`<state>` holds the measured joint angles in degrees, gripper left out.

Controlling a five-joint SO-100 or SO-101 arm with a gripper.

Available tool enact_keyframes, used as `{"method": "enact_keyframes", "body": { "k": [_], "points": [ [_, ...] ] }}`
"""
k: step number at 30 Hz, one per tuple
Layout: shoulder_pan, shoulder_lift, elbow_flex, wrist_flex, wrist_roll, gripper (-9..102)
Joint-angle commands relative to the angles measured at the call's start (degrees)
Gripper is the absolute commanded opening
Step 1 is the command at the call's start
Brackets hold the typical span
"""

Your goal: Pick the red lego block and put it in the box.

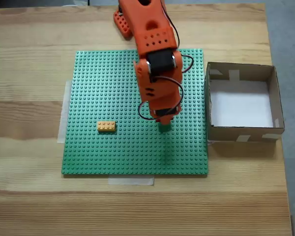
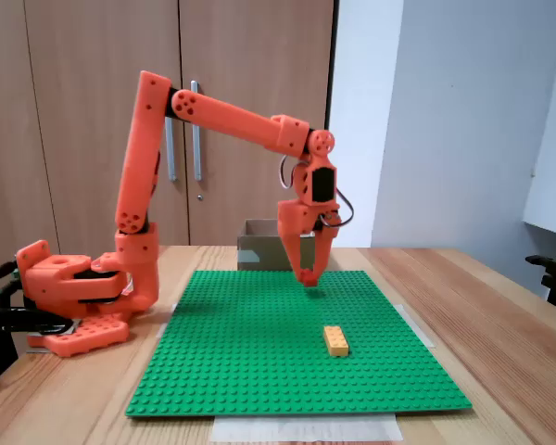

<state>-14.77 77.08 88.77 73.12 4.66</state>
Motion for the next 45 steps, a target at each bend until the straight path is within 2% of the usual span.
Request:
{"method": "enact_keyframes", "body": {
  "k": [1,13,18,25,31,40,45],
  "points": [
    [1.3,6.0,-0.4,1.3,-1.1,-1],
    [3.0,21.1,6.4,2.9,-5.2,-1],
    [-0.9,27.2,5.6,5.8,-3.8,-1],
    [-11.9,31.1,0.0,7.7,-1.4,-1],
    [-20.0,30.3,-0.4,5.1,-1.5,-1],
    [-26.9,29.8,3.3,3.0,1.0,-1],
    [-28.1,24.4,0.2,2.2,1.9,-1]
  ]
}}
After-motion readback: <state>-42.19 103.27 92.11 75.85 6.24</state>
